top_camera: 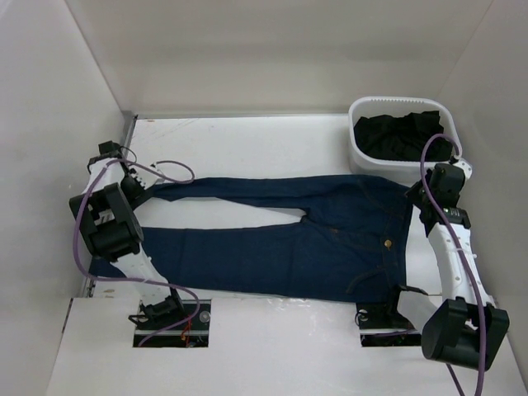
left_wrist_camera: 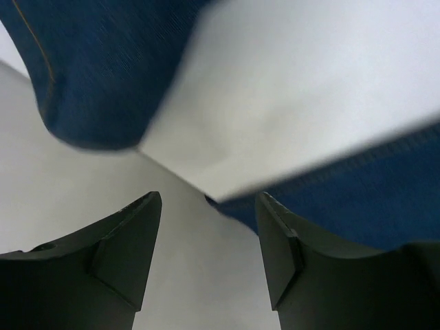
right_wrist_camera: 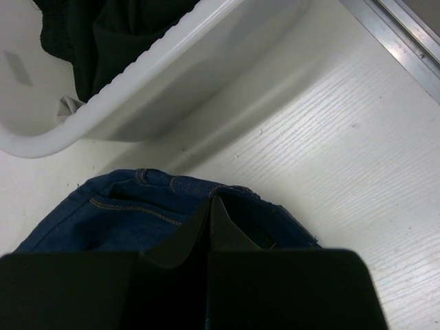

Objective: Fold and stack the trousers
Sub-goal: Fold the trousers

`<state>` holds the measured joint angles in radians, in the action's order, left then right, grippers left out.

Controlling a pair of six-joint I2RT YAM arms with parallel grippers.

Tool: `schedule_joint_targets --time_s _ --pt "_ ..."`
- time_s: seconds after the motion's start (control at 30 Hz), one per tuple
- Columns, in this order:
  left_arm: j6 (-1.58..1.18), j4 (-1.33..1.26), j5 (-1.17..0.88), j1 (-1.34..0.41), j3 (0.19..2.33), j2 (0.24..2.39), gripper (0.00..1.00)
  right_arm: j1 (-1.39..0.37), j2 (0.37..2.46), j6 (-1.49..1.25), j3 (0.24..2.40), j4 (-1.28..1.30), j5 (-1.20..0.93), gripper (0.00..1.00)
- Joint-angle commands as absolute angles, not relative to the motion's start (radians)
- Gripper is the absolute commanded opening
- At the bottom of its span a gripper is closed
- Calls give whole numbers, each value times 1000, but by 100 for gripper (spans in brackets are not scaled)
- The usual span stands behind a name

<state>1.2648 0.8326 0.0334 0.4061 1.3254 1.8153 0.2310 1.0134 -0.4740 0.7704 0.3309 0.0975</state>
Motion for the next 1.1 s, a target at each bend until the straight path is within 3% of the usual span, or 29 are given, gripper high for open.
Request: schedule_joint_targets --time_s 0.0,0.63,0.67,0.77,0.8,0.9,1.07 --pt "1206 716 11 406 1425 1888 55 213 1002 -463 775 281 115 0" --pt "1131 577 74 384 1350 1951 50 223 1002 -465 793 287 114 0" --pt "1128 574 74 384 1361 1960 46 223 1005 -466 793 287 114 0" --pt "1111 557 86 387 1387 1977 16 222 1008 -469 787 284 115 0" --pt "1108 545 93 390 1391 1976 11 223 1005 -471 785 282 115 0" --pt "1112 522 103 404 1414 1945 1 240 985 -474 790 281 118 0" --pt "1138 566 94 441 1517 1867 0 318 927 -460 859 305 101 0"
